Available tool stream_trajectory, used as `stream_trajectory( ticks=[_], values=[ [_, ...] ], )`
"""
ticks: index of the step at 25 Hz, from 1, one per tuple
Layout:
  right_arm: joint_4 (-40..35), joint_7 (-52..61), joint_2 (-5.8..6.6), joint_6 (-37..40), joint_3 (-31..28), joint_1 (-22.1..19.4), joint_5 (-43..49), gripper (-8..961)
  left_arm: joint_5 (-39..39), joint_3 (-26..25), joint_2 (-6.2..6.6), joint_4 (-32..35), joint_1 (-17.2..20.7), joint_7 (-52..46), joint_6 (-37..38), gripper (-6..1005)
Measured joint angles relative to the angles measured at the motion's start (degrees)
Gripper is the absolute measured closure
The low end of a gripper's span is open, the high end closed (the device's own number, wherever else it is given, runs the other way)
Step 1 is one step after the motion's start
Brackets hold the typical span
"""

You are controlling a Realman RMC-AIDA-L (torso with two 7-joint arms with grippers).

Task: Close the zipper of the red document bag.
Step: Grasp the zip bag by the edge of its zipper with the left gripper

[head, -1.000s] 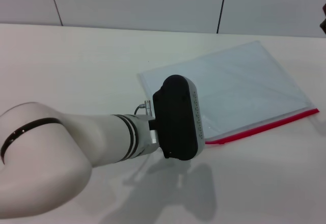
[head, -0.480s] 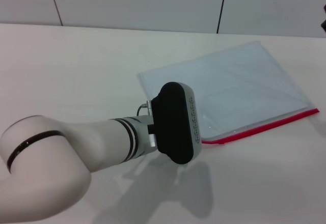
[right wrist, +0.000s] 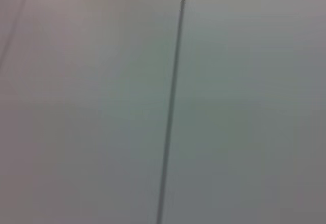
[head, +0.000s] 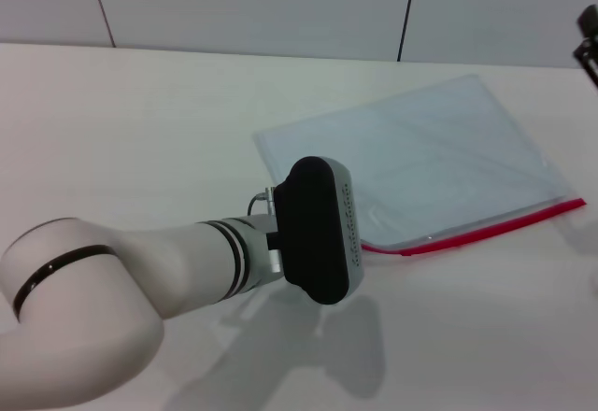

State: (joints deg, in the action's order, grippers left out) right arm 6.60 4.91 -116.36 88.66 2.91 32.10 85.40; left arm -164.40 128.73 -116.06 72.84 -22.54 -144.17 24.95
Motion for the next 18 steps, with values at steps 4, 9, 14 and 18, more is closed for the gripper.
stream_trajectory(
  ticks=[4,9,14,18],
  values=[
    [-0.13,-0.03,0.13,0.03,2.86,0.40,0.04,73,-0.04,0.02,0.02,-1.50,0.07,0.19,-2.32,623],
    [-1.67,-0.04,0.16,0.06,7.10,0.98,1.99,73,-0.14,-0.05,0.05,-2.38,0.69,0.94,-5.44,823],
    [-6.22,-0.06,0.25,-0.23,11.08,1.93,11.57,76,-0.15,-0.55,-0.04,-3.24,3.29,4.85,-12.65,915],
    [-9.13,-0.29,0.26,-0.62,12.31,2.65,19.92,79,-0.04,-0.65,-0.07,-5.05,5.69,9.16,-20.89,930]
  ],
)
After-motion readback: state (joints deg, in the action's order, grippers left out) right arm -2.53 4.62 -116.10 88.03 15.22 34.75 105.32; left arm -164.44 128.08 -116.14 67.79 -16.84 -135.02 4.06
